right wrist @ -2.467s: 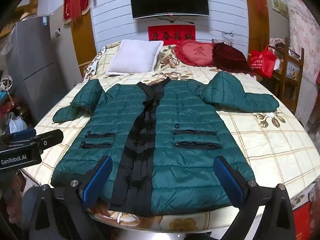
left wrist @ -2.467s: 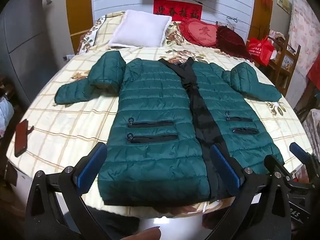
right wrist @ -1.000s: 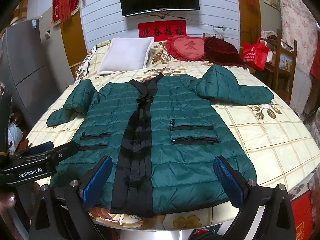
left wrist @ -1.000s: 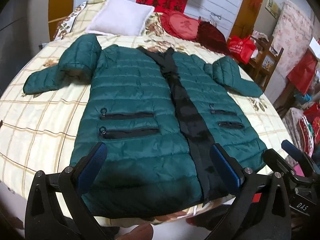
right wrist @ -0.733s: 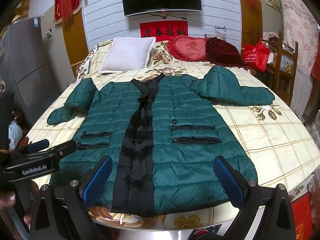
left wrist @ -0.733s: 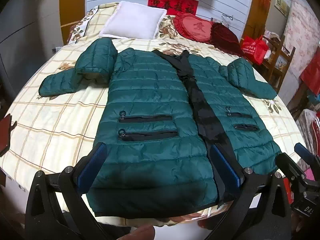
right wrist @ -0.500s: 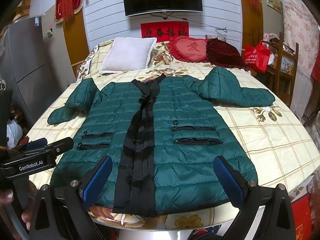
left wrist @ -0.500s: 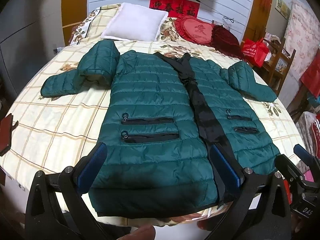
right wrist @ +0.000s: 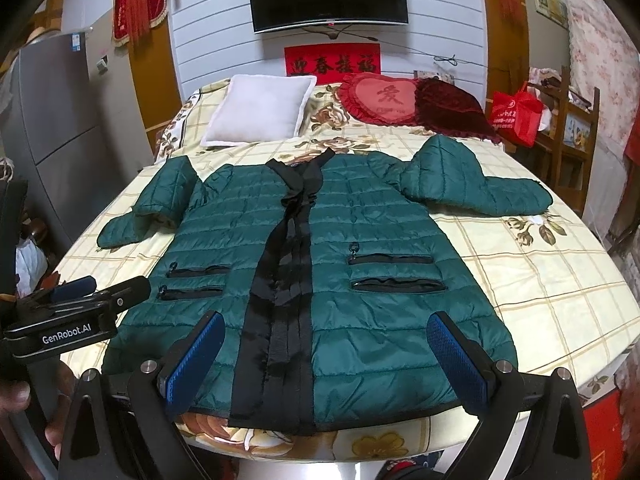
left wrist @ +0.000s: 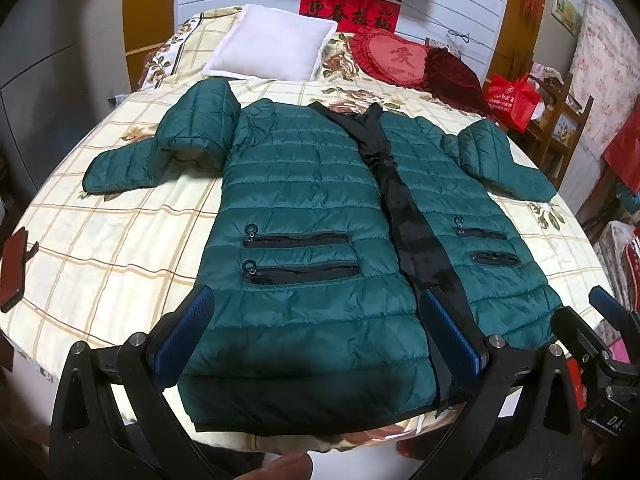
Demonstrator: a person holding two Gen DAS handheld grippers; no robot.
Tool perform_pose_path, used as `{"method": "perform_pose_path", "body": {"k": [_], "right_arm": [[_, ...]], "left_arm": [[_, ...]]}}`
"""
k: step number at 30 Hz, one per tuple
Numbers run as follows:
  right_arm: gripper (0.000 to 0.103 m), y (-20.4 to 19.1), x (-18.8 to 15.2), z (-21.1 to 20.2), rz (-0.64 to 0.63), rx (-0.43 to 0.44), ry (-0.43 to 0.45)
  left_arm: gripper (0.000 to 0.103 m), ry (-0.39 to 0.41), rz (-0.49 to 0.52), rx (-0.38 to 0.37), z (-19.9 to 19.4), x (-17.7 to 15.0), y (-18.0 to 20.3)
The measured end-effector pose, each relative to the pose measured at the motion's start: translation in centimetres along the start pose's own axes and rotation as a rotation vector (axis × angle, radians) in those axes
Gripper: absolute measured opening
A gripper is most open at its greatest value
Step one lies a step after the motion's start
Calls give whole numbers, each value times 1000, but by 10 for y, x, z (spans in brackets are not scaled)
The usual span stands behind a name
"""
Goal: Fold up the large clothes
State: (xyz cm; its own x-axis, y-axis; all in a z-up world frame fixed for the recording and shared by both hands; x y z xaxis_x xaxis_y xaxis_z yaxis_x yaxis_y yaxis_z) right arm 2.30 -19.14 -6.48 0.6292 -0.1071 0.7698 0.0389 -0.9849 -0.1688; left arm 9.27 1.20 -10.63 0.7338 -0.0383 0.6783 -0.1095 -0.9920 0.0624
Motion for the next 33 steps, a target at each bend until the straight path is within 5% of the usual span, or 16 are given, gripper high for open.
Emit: {"method": "perform_pose_path", "body": {"k": [33], "right_arm": [[100,6,1,9,12,-1,-8]], "left_arm": [[103,-17,25,12,13,0,8]]}}
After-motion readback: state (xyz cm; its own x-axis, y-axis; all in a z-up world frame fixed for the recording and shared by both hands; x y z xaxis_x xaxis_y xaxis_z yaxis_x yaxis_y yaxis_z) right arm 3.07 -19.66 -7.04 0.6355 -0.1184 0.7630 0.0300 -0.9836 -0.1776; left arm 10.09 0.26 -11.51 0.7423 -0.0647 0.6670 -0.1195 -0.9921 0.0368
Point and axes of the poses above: each gripper's, at about its wrist camera, not at the fingertips, and z roughly the way its jaws point, y to its right, x to its top, the point moved 9 cm from there along z, roughly the way its jaws point, and after that the axes turned 4 degrees about z, right-handed, at the moved point
